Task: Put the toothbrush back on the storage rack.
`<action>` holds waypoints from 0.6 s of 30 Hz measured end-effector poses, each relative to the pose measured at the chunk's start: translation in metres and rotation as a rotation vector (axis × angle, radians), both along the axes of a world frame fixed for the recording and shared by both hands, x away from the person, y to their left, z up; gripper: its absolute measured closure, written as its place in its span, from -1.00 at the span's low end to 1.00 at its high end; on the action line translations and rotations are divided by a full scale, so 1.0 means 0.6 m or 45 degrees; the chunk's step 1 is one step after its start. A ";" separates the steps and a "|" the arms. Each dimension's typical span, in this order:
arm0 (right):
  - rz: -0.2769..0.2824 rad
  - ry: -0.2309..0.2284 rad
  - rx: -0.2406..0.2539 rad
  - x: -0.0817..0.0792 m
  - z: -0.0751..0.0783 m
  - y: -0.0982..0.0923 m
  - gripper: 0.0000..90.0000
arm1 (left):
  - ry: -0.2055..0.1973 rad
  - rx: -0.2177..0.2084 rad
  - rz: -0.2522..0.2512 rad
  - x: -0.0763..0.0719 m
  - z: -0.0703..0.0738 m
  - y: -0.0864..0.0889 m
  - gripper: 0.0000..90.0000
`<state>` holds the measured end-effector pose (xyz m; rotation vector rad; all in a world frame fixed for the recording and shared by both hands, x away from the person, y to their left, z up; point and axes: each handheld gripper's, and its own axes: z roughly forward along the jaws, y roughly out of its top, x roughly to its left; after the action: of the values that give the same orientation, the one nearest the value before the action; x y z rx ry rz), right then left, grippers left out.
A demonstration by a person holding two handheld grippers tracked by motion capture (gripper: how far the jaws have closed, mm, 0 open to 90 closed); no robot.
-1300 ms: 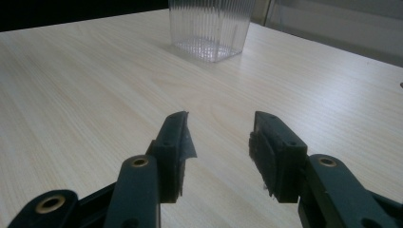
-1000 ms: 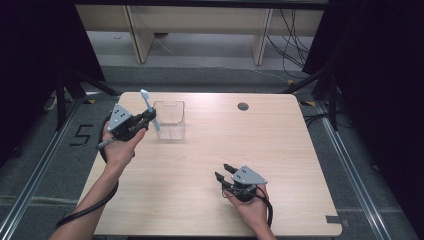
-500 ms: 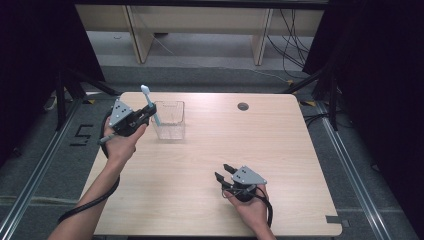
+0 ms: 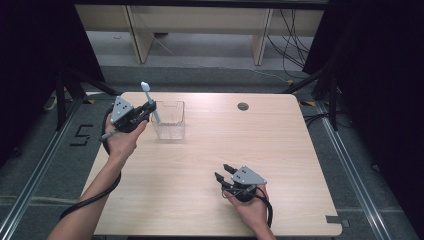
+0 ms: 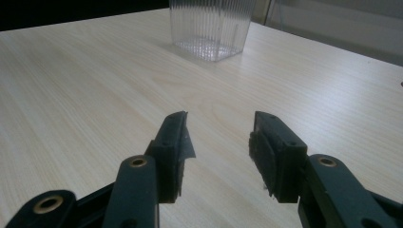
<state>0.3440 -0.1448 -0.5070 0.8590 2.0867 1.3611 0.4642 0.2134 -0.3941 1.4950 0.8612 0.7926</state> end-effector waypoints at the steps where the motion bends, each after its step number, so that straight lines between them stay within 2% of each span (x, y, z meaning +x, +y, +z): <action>1: -0.005 0.012 0.007 -0.001 0.000 0.001 0.25 | -0.003 -0.003 0.002 0.001 0.000 0.000 0.84; 7: -0.005 -0.007 0.006 0.000 -0.001 0.001 0.25 | -0.006 0.005 0.010 0.009 0.000 -0.001 0.84; 8: -0.005 0.012 0.003 -0.001 -0.001 0.001 0.25 | -0.007 0.006 0.011 0.011 0.000 0.000 0.84; 9: 0.001 0.001 -0.005 0.000 0.000 0.000 0.25 | -0.002 0.009 0.015 0.012 -0.001 0.001 0.84; 10: 0.017 -0.036 -0.031 0.003 0.000 -0.002 0.25 | -0.002 0.011 0.019 0.013 -0.002 0.002 0.84; 14: 0.014 -0.011 -0.015 0.002 0.000 0.000 0.25 | 0.020 -0.002 0.030 0.018 -0.007 0.003 0.84; 15: 0.013 -0.030 -0.025 0.003 0.000 -0.001 0.25 | 0.021 -0.001 0.033 0.019 -0.008 0.004 0.84; 18: 0.019 -0.036 -0.026 0.003 0.000 -0.001 0.25 | 0.026 -0.001 0.040 0.023 -0.012 0.006 0.84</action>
<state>0.3457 -0.1451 -0.5068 0.8129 2.0857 1.3496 0.4782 0.2168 -0.4013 1.4946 0.9022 0.8014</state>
